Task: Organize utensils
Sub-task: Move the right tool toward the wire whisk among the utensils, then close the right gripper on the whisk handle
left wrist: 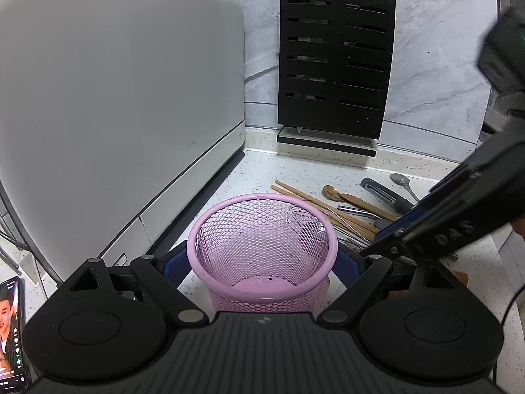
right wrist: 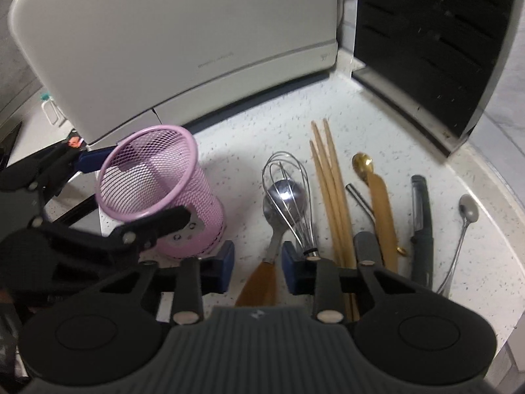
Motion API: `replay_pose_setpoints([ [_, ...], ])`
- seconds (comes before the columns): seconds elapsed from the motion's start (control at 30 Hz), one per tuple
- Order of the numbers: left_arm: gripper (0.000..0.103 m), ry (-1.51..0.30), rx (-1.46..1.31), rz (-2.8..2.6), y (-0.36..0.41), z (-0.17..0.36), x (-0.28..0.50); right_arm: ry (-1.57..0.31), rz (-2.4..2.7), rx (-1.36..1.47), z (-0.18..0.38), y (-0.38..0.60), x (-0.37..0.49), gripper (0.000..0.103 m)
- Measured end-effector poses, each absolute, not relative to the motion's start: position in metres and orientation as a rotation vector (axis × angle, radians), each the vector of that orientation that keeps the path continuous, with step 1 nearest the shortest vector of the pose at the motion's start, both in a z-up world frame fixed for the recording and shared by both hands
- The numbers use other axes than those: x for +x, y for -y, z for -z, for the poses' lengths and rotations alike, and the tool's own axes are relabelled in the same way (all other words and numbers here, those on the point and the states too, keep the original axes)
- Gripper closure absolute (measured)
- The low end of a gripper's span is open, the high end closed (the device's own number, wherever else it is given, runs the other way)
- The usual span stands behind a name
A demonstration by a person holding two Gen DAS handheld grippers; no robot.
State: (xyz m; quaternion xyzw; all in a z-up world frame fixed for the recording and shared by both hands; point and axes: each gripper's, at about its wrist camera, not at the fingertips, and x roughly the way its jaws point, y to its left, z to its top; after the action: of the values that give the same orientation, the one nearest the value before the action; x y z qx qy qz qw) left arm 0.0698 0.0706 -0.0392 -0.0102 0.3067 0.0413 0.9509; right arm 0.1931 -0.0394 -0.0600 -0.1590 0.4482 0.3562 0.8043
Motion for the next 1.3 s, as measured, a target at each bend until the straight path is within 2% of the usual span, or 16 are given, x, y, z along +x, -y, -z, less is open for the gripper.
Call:
replay_pose_setpoints([
  [0.17, 0.002, -0.622, -0.034, -0.071, -0.074, 0.039, 0.068, -1.068, -0.743, -0.329, 0.068, 0.027, 0.209, 0.088],
  [0.33, 0.002, -0.618, -0.037, -0.065, -0.075, 0.040, 0.068, -1.059, -0.718, -0.343, 0.065, 0.022, 0.217, 0.088],
  [0.57, 0.002, -0.614, -0.051, -0.063, -0.076, 0.040, 0.067, -1.024, -0.673, -0.525, 0.069, 0.014, 0.223, 0.084],
  [0.7, 0.002, -0.616, -0.051, -0.059, -0.076, 0.040, 0.066, -1.024, -0.667, -0.563, 0.076, 0.010, 0.229, 0.074],
  [1.0, 0.005, -0.631, -0.064, -0.046, -0.077, 0.042, 0.066, -1.026, -0.677, -0.592, 0.087, -0.001, 0.240, 0.073],
  [1.07, 0.005, -0.626, -0.067, -0.052, -0.077, 0.042, 0.066, -1.025, -0.682, -0.587, 0.088, -0.001, 0.241, 0.077],
  [1.1, 0.005, -0.626, -0.065, -0.052, -0.077, 0.042, 0.066, -1.023, -0.682, -0.586, 0.088, 0.000, 0.241, 0.084],
  [1.3, 0.005, -0.618, -0.058, -0.056, -0.076, 0.042, 0.067, -0.978, -0.691, -0.596, 0.083, 0.004, 0.238, 0.086],
])
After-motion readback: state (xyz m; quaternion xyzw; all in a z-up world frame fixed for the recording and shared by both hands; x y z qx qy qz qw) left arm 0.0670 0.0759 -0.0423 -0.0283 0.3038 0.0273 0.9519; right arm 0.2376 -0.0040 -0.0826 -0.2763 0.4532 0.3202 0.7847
